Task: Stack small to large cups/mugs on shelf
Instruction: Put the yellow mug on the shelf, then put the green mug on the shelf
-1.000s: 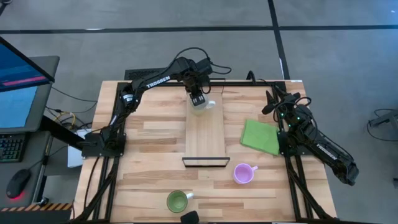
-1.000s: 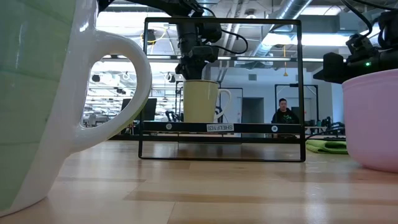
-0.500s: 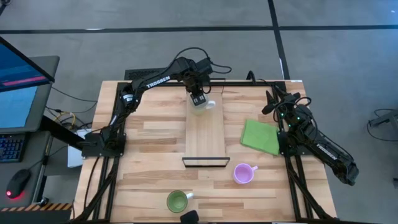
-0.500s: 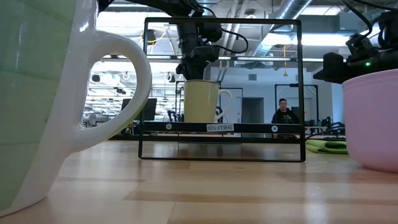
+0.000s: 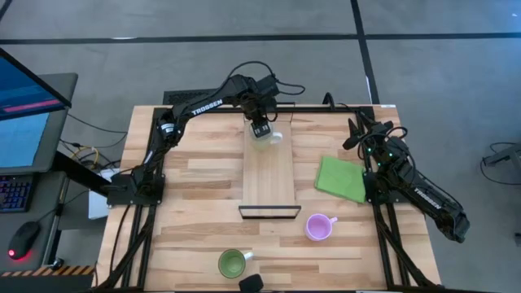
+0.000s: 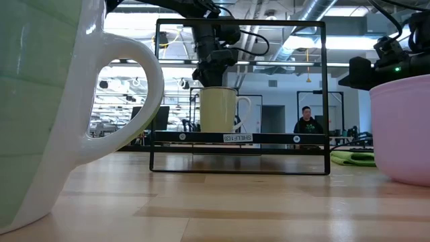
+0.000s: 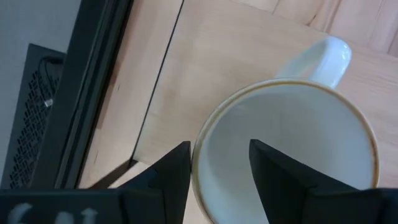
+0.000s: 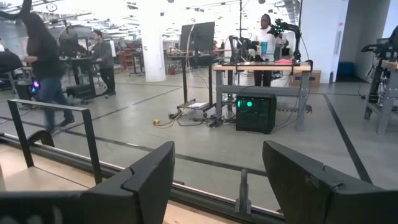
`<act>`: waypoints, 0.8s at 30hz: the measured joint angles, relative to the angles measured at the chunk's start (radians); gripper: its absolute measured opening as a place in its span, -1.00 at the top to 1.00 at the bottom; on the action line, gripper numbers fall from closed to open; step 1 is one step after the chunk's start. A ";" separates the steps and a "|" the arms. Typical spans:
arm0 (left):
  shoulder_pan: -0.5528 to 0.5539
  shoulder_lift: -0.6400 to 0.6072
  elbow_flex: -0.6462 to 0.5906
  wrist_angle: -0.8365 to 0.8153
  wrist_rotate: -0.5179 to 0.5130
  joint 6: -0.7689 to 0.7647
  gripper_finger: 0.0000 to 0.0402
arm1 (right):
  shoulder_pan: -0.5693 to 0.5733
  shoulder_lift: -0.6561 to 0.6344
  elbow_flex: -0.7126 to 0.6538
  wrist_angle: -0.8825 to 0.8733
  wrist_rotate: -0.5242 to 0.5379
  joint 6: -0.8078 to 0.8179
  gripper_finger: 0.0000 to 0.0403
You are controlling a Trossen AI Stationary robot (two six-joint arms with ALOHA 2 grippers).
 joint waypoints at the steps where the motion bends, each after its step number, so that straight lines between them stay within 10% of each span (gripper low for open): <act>1: 0.000 0.000 0.000 0.005 0.001 0.003 0.23 | 0.000 0.000 0.000 0.000 0.000 0.000 -0.33; 24: 0.000 0.000 0.000 -0.052 0.012 -0.008 -0.17 | 0.000 0.000 0.000 0.000 0.000 0.000 -0.33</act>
